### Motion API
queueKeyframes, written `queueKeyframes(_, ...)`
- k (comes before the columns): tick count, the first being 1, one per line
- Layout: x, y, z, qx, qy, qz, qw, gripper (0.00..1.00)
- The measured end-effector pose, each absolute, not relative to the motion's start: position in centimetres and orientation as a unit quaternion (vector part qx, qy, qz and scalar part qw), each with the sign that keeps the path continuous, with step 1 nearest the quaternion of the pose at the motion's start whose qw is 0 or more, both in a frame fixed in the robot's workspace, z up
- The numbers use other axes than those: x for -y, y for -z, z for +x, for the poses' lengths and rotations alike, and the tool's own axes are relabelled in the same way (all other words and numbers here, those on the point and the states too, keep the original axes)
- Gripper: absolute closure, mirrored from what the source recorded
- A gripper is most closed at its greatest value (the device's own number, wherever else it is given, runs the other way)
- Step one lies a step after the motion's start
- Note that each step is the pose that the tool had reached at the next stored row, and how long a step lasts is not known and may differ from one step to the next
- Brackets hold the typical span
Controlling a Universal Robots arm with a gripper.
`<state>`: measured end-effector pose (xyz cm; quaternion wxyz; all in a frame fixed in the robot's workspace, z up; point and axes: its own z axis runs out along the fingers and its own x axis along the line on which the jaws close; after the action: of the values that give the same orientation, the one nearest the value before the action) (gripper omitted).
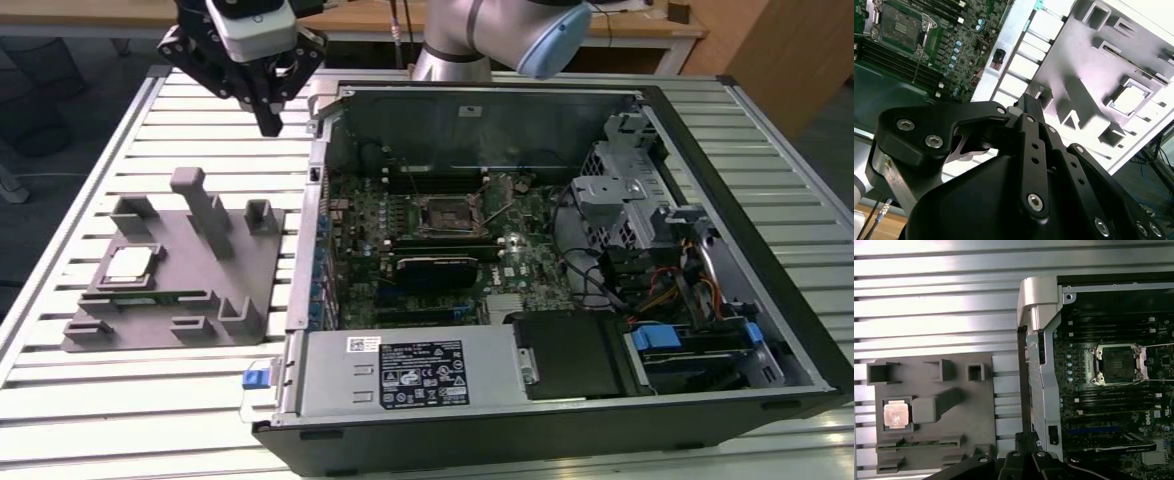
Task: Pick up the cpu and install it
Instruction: 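Reach for the cpu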
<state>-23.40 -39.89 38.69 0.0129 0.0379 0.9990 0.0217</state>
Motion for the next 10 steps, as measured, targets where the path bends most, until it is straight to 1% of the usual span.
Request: queueKeyframes(10,39.89,-38.59,-24.42,-0.999,-0.022,0.038,0.013,0.89)
